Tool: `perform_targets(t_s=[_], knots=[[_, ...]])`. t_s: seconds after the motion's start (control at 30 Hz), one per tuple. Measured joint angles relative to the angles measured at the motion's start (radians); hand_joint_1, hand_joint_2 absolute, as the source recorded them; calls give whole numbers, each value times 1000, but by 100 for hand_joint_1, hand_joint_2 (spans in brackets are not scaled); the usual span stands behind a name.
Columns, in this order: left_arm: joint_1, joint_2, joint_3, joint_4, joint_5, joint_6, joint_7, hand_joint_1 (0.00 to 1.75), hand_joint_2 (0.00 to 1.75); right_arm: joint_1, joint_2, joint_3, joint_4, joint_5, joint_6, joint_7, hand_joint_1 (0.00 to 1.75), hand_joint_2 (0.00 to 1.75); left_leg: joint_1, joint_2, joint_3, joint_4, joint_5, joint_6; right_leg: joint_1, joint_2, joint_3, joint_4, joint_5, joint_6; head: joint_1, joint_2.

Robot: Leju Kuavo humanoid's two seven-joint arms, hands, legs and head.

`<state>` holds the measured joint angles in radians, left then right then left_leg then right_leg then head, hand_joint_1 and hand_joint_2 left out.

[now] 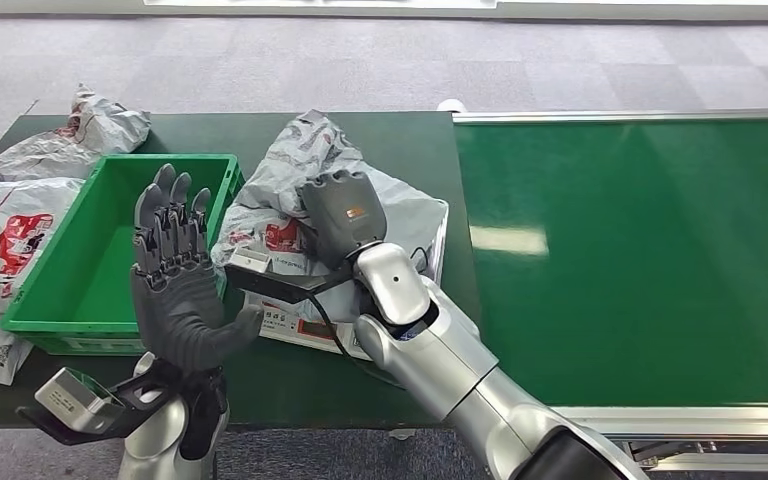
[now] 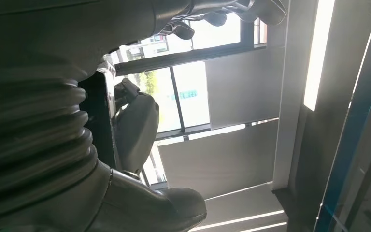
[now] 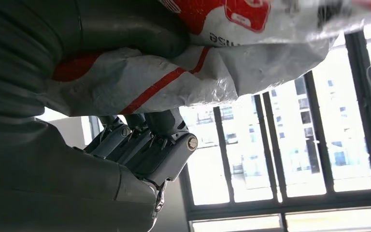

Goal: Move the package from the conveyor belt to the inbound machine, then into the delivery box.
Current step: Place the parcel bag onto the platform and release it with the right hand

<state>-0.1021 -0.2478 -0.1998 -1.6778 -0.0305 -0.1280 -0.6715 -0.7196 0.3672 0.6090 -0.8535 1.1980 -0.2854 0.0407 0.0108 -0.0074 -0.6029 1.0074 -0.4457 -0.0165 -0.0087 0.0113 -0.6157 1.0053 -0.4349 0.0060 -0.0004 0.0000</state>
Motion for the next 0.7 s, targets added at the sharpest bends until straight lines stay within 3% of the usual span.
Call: perform_targets(t_s=[0.1, 0.13, 0.2, 0.23, 0.27, 0.33, 0.57, 0.7], knots=[[-2, 3, 0, 5, 0, 0, 0, 0, 175, -5, 1, 14, 13, -7, 1, -3, 173, 175, 0, 0, 0, 0, 0, 0, 0, 0, 0, 0, 0, 0, 0, 0], [-2, 4, 0, 6, 0, 1, -1, 0, 175, -6, 2, 17, 16, -10, 2, -3, 138, 175, 0, 0, 0, 0, 0, 0, 0, 0, 0, 0, 0, 0, 0, 0], [-2, 5, 0, 7, -1, 3, -1, 0, 175, -10, 2, 25, 23, -17, 3, -2, 51, 175, 0, 0, 0, 0, 0, 0, 0, 0, 0, 0, 0, 0, 0, 0], [-2, 5, 0, 7, -1, 4, -1, 0, 175, -13, 2, 29, 27, -19, 3, 1, 9, 131, 0, 0, 0, 0, 0, 0, 0, 0, 0, 0, 0, 0, 0, 0], [-3, 6, 0, 7, -2, 5, -1, 0, 175, -15, 2, 34, 31, -20, 1, 8, 0, 87, 0, 0, 0, 0, 0, 0, 0, 0, 0, 0, 0, 0, 0, 0], [-3, 6, 0, 7, -4, 8, -1, 0, 175, -22, 2, 43, 41, -16, -12, 29, 0, 0, 0, 0, 0, 0, 0, 0, 0, 0, 0, 0, 0, 0, 0, 0], [-1, 7, 0, 7, -11, 18, -1, 0, 175, -33, 1, 50, 59, 69, -121, 126, 0, 0, 0, 0, 0, 0, 0, 0, 0, 0, 0, 0, 0, 0, 0, 0], [3, 8, 0, 6, -26, 21, 0, 0, 175, -4, -9, -4, -20, 91, -140, 120, 0, 0, 0, 0, 0, 0, 0, 0, 0, 0, 0, 0, 0, 0, 0, 0]])
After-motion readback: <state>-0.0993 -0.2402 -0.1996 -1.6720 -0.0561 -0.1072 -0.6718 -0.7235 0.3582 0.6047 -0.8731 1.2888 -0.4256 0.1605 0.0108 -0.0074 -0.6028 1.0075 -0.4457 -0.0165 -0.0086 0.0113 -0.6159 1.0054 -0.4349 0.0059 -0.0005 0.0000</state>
